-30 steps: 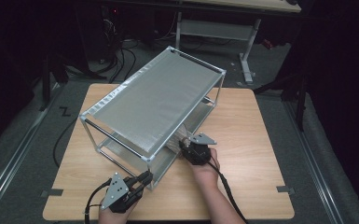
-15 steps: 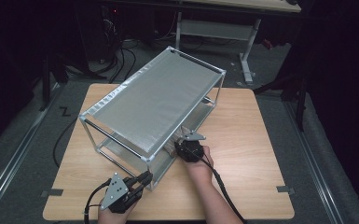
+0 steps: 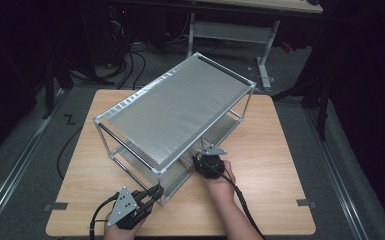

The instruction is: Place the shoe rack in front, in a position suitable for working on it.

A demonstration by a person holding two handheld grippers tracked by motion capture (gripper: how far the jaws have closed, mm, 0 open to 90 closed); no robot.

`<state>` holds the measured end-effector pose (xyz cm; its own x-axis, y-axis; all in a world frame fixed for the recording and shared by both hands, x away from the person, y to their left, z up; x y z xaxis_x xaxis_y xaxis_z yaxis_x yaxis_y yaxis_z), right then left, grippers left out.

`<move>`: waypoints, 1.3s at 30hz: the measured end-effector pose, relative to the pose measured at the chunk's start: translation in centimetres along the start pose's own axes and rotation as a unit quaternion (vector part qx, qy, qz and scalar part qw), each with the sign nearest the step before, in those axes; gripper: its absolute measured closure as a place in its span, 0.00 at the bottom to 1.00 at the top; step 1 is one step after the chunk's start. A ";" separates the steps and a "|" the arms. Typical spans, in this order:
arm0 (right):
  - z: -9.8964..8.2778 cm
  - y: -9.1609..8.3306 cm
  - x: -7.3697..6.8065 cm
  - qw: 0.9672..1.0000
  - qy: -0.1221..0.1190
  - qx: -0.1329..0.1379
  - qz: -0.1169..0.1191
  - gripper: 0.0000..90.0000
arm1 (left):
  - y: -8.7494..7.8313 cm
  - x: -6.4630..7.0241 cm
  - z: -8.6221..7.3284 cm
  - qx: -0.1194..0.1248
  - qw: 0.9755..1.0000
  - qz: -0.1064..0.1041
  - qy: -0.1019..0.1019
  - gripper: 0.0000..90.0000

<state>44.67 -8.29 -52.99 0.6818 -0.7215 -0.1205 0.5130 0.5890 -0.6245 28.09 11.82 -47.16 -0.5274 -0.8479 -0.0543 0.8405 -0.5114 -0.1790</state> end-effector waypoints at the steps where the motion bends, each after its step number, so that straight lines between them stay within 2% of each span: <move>1: -0.3 -0.4 0.1 1.000 0.002 0.002 0.000 0.79 | 0.0 0.0 0.0 0.000 1.000 0.000 0.000 0.89; 5: -1.0 -1.2 0.1 1.000 0.005 0.005 0.001 0.79 | -0.1 -0.3 0.0 -0.002 1.000 0.001 0.001 0.89; 13: -2.1 -2.6 0.0 1.000 0.005 0.007 0.005 0.79 | -0.1 -1.1 0.1 -0.011 1.000 0.011 -0.009 0.90; 22: -3.4 -4.2 -0.1 1.000 0.014 0.016 0.004 0.79 | 0.1 -1.3 0.4 -0.025 1.000 0.017 -0.001 0.90; 25: -3.9 -4.7 -0.3 1.000 0.009 0.015 0.010 0.79 | -0.2 -1.7 0.4 -0.032 0.999 0.016 0.008 0.89; 29: -4.4 -5.5 -1.0 1.000 0.000 0.009 0.006 0.79 | -0.4 -1.9 0.3 -0.030 0.999 0.020 0.000 0.89; 33: -5.1 -6.4 -0.9 1.000 -0.004 0.009 0.002 0.79 | -0.2 -1.5 0.2 -0.022 1.000 0.014 -0.010 0.90; 36: -5.5 -7.0 -0.7 1.000 0.009 0.008 -0.001 0.78 | -0.1 -0.9 0.3 -0.022 1.000 0.002 -0.010 0.90; 39: -5.6 -7.5 -0.4 1.000 0.005 0.005 -0.004 0.78 | -0.1 -0.4 0.3 -0.020 1.000 -0.009 -0.008 0.89</move>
<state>37.63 -14.48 -52.62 0.6724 -0.7299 -0.1225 0.5242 0.5865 -0.6174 28.22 12.19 -46.86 -0.5395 -0.8412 -0.0347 0.8254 -0.5203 -0.2191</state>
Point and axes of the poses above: each handheld gripper's, and its own axes: y roughly forward along the jaws, z roughly out of its top, x roughly to its right, the point moved 5 cm from there along y, roughly forward along the jaws, and after that the axes turned 12 degrees about z, right-handed, at the moved point
